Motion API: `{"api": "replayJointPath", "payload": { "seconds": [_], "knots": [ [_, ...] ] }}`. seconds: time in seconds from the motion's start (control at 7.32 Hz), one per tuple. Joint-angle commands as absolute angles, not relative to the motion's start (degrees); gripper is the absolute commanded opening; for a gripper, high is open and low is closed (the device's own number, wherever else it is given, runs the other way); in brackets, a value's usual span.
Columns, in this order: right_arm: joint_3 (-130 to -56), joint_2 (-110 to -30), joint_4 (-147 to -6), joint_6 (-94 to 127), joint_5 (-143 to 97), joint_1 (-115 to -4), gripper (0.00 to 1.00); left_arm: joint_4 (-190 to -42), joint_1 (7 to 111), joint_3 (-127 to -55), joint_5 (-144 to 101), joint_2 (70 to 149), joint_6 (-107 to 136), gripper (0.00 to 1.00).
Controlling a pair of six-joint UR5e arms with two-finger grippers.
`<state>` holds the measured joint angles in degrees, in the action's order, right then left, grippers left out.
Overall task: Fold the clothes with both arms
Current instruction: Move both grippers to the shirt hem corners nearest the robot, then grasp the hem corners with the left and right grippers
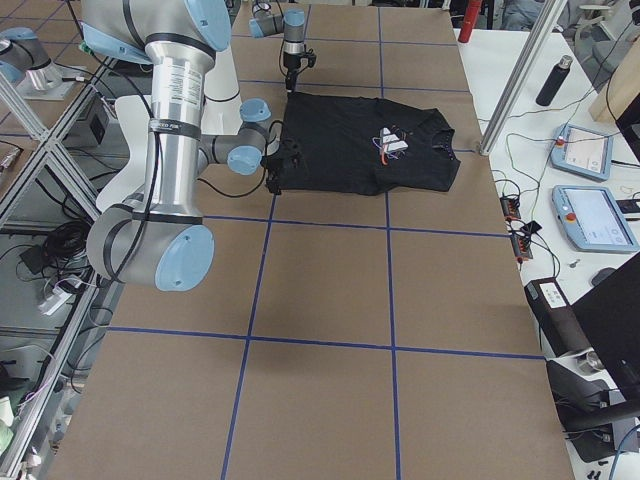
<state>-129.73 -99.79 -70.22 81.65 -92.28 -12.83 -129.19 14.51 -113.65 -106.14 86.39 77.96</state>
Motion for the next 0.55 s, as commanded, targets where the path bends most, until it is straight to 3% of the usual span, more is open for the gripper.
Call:
{"api": "replayJointPath", "payload": {
  "seconds": [0.0, 0.41],
  "knots": [
    [-129.7, -99.8, -70.2, 81.7, -92.3, -12.8, 1.0, -129.2, 14.6, -113.7, -106.2, 86.3, 78.0, 0.0],
    [-129.0, -97.7, -70.4, 86.9, -87.6, -8.6, 1.0, -129.2, 14.6, -113.9, -106.3, 86.3, 78.0, 0.0]
  ]
}}
